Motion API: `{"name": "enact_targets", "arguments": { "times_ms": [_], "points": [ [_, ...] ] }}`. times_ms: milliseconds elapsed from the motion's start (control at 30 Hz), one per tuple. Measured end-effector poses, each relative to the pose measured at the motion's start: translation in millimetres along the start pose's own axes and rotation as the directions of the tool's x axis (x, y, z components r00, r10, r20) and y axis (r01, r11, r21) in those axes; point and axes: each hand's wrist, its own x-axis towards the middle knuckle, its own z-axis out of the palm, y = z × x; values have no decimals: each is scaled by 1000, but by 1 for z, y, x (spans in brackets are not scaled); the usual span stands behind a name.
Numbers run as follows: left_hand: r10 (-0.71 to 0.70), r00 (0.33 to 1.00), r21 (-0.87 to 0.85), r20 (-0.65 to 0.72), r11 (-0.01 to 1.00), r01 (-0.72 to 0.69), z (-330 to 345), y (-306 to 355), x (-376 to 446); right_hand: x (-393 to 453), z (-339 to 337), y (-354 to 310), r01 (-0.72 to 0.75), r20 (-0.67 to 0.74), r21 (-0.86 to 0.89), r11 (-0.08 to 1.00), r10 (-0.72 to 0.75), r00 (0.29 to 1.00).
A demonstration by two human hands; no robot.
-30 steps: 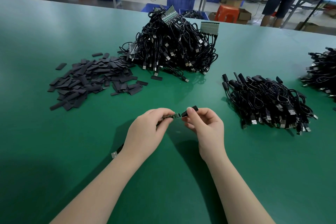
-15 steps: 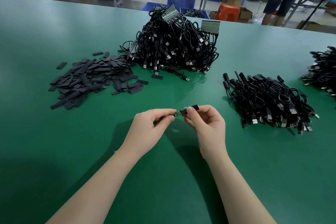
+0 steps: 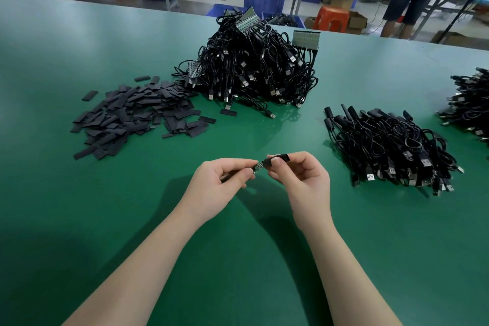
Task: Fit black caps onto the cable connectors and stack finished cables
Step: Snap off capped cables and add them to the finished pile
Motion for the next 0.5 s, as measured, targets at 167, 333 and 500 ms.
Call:
{"name": "enact_targets", "arguments": {
  "times_ms": [167, 333, 500],
  "points": [
    [0, 1000, -1, 16, 1000, 0, -1, 0, 0, -1, 0, -2, -79, 39, 94, 992, 76, 996],
    [-6, 1000, -9, 23, 1000, 6, 0, -1, 0, 1, 0, -3, -87, 61, 87, 992, 82, 995],
    [-4, 999, -27, 36, 1000, 5, 0, 0, 0, 2, -3, 0, -51, 35, 66, 996, 49, 998]
  ]
}}
